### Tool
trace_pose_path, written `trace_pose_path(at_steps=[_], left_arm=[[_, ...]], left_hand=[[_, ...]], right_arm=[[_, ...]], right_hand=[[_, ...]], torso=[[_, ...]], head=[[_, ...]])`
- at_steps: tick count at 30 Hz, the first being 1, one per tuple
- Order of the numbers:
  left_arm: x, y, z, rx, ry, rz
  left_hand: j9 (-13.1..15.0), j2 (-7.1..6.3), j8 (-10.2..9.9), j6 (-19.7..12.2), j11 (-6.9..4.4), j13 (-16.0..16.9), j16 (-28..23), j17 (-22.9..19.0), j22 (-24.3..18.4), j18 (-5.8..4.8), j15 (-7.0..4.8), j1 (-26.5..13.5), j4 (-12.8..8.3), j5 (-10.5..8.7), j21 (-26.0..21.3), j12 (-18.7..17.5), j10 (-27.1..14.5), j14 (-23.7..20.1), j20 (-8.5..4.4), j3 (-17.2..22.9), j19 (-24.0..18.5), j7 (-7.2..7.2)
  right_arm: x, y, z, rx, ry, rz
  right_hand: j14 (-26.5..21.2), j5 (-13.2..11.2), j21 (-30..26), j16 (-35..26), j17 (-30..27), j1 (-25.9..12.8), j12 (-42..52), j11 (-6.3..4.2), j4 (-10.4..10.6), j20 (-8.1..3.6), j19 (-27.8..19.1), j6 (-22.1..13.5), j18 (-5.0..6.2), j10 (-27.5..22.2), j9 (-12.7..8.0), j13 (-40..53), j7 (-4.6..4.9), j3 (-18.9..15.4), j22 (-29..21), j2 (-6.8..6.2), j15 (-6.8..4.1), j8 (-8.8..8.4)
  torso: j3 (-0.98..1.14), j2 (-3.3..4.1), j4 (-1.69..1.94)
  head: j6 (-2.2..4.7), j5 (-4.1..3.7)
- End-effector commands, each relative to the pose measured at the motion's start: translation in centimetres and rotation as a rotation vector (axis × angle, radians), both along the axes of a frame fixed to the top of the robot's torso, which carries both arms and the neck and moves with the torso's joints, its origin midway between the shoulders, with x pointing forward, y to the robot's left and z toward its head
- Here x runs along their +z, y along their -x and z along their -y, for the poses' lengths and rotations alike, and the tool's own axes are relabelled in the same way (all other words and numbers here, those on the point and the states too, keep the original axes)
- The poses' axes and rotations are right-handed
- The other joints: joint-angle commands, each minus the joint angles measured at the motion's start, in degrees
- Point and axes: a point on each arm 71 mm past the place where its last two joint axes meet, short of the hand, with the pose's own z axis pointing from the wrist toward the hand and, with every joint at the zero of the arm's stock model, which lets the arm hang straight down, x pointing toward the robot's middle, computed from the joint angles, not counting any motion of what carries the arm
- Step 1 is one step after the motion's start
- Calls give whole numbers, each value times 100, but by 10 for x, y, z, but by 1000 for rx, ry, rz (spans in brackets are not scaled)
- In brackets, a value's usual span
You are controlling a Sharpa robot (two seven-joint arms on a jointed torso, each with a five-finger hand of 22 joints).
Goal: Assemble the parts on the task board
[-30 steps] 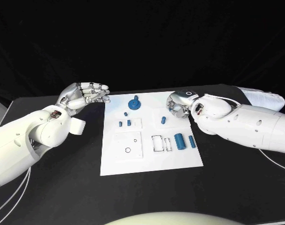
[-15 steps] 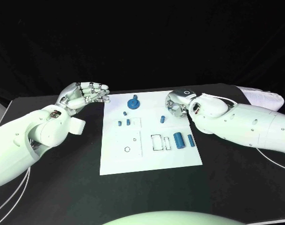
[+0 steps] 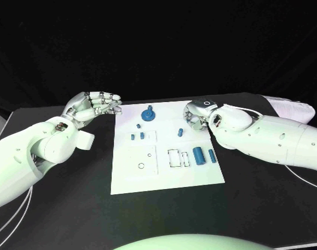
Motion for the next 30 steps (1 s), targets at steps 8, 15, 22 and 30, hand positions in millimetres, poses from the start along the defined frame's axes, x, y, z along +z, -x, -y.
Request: trace_pose_path(at_steps=[8, 15, 22, 30], left_arm=[[0, 1, 0, 0, -11, 2], [-1, 1, 0, 1, -15, 1], [-2, 1, -1, 2, -17, 0], [-3, 0, -2, 5, -21, -4]], left_hand=[[-9, -7, -31, -1, 39, 9, -35, 15, -15, 58, 29, 62, 5, -1, -35, -24, 6, 26, 13, -38, 38, 39], [-9, -7, -31, -1, 39, 9, -35, 15, -15, 58, 29, 62, 5, -1, -35, -24, 6, 26, 13, -38, 38, 39], [-9, -7, -31, -1, 39, 9, -35, 15, -15, 58, 29, 62, 5, -1, -35, -24, 6, 26, 13, -38, 38, 39], [-12, -3, -34, 0, 41, 10, -43, 23, -21, 58, 31, 66, 7, -1, -44, -29, 6, 26, 14, -40, 41, 40]], right_arm=[[-9, 6, -2, -20, -5, 40], [-6, 8, -2, -28, -46, 78], [-3, 9, 0, -41, -84, 95], [0, 11, 3, -60, -136, 82]], right_hand=[[230, 35, 248, 8, 48, 154, 66, -125, -160, -90, 75, 296, -11, 522, 103, 41, -104, 187, 223, 222, -93, 134], [239, 8, 333, 18, 57, 154, 66, -145, -183, -106, 105, 322, -28, 593, 122, 46, -121, 207, 298, 254, -109, 152], [242, 0, 373, 23, 63, 150, 64, -152, -191, -111, 118, 332, -37, 616, 129, 47, -127, 210, 333, 260, -114, 159], [246, -3, 401, 29, 72, 147, 63, -156, -197, -114, 127, 340, -42, 631, 135, 48, -130, 211, 358, 260, -118, 164]], torso=[[4, 2, 7], [6, 4, 4], [4, 3, 1], [0, 0, 2]], head=[[9, -9], [13, -7], [11, -5], [17, -5]])
